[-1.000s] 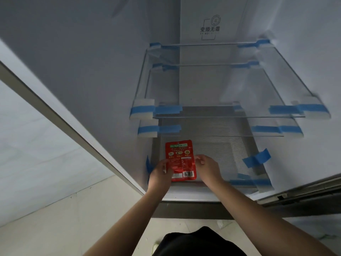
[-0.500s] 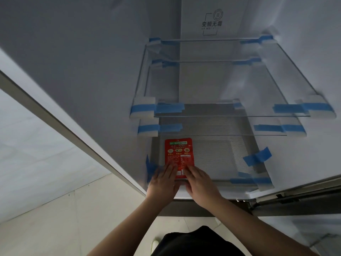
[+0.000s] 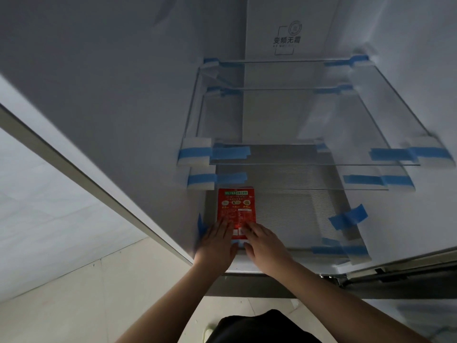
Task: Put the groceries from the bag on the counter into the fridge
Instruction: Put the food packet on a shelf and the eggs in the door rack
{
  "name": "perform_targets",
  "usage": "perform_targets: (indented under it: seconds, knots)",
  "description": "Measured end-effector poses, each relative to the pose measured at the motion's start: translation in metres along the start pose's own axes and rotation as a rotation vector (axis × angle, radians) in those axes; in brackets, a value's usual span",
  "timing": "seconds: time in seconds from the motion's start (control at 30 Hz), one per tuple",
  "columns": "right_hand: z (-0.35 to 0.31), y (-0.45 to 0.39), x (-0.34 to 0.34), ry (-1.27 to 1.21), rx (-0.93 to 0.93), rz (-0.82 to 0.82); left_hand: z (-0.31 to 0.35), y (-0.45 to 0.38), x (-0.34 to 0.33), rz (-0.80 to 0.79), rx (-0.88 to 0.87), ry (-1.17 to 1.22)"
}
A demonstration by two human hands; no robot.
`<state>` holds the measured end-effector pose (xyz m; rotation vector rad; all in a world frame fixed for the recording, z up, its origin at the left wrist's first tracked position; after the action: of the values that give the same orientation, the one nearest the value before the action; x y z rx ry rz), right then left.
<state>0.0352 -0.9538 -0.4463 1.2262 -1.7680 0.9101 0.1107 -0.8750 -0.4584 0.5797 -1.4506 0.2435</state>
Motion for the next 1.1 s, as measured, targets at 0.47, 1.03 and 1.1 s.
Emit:
perform_targets:
  seconds: [0.47, 1.03, 1.1]
  knots:
    - [0.006, 0.01, 0.022, 0.076, -0.08, 0.048, 0.007, 0.024, 0.027, 0.122, 0.022, -0.014]
    - [-0.021, 0.026, 0.021, 0.103, -0.088, -0.05, 0.014, 0.082, 0.021, -0.032, 0.208, -0.11]
    - [-0.028, 0.029, 0.019, 0.096, -0.079, -0.06, 0.014, 0.09, 0.02, -0.016, 0.223, -0.118]
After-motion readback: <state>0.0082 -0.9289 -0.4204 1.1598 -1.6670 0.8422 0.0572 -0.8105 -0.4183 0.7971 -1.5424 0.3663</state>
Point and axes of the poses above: each hand's wrist, its own y-axis away from the middle knuckle, its own x-axis out of the back of the hand, z = x × y, the point moved 9 cm from there along -y, towards the middle knuckle, and after that the axes turned 10 degrees about -y, right-handed, at the moved point
